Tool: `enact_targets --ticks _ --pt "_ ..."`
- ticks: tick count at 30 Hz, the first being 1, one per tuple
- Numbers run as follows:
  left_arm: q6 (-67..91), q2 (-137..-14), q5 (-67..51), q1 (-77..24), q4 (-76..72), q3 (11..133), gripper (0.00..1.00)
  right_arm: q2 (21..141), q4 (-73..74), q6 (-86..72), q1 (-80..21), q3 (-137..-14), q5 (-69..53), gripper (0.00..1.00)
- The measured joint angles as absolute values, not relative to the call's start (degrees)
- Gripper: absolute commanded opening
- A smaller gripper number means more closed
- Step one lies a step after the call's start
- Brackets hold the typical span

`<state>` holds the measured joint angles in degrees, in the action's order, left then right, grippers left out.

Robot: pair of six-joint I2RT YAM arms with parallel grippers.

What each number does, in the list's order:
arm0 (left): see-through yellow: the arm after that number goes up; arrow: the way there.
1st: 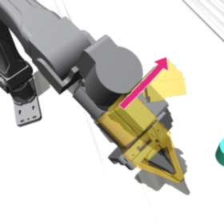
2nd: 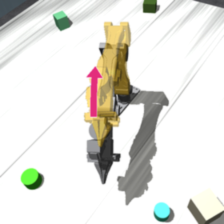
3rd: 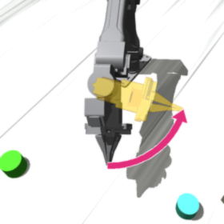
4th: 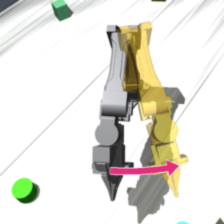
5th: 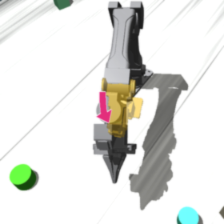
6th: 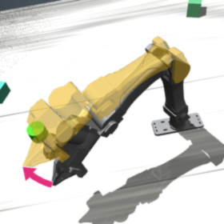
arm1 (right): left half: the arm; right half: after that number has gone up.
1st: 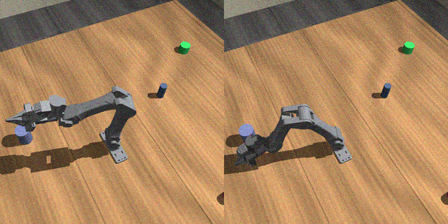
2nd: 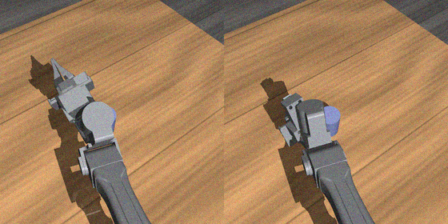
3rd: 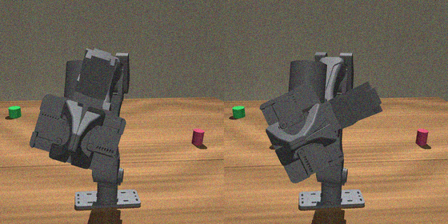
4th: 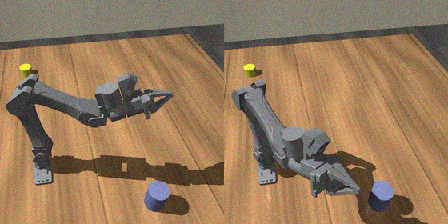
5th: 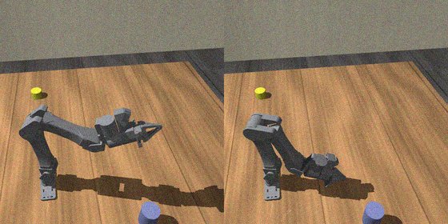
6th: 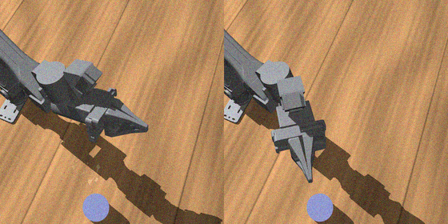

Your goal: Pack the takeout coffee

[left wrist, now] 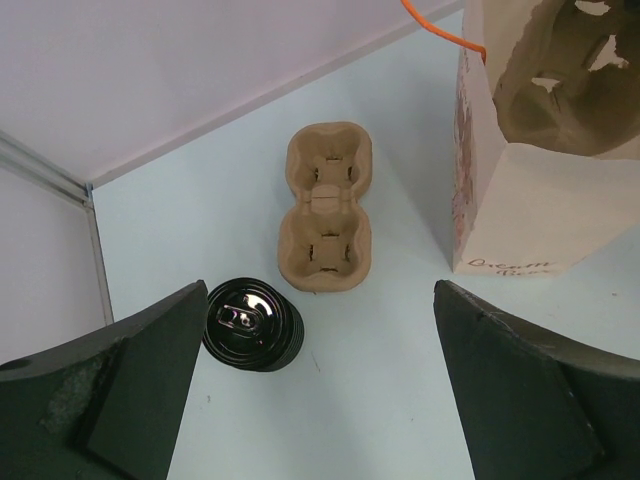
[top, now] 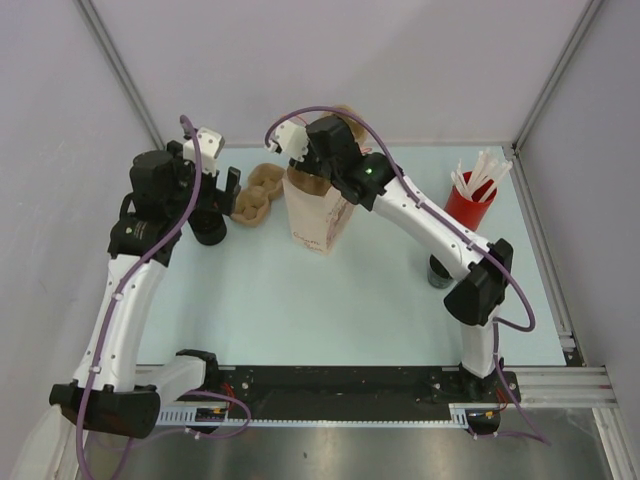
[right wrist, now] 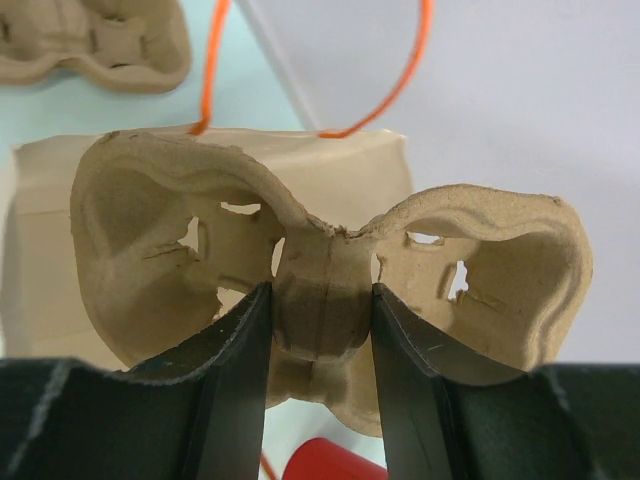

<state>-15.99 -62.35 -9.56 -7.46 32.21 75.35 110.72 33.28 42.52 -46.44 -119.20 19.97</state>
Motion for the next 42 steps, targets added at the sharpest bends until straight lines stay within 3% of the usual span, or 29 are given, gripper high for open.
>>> enact_targets --ticks 11,20,29,42 --pt "-15.9 -61.2 -9.6 -7.3 32.0 73.6 0.99 116.9 44.0 37.3 -45.5 -129.8 11.9 0.39" --pt "-15.5 -61.6 -9.7 -7.2 32.1 74.3 0.99 118.7 48.8 32.0 -40.4 -131.3 3.0 0.39" --pt "-15.0 -72.1 -13.4 -7.2 32.4 87.0 1.00 118.7 49.1 30.6 -37.8 -130.9 -3.2 0.39" --pt "-9.9 -85.3 -20.6 -7.1 29.5 94.6 0.99 118.7 48.1 33.3 -39.6 -131.3 -4.3 0.39"
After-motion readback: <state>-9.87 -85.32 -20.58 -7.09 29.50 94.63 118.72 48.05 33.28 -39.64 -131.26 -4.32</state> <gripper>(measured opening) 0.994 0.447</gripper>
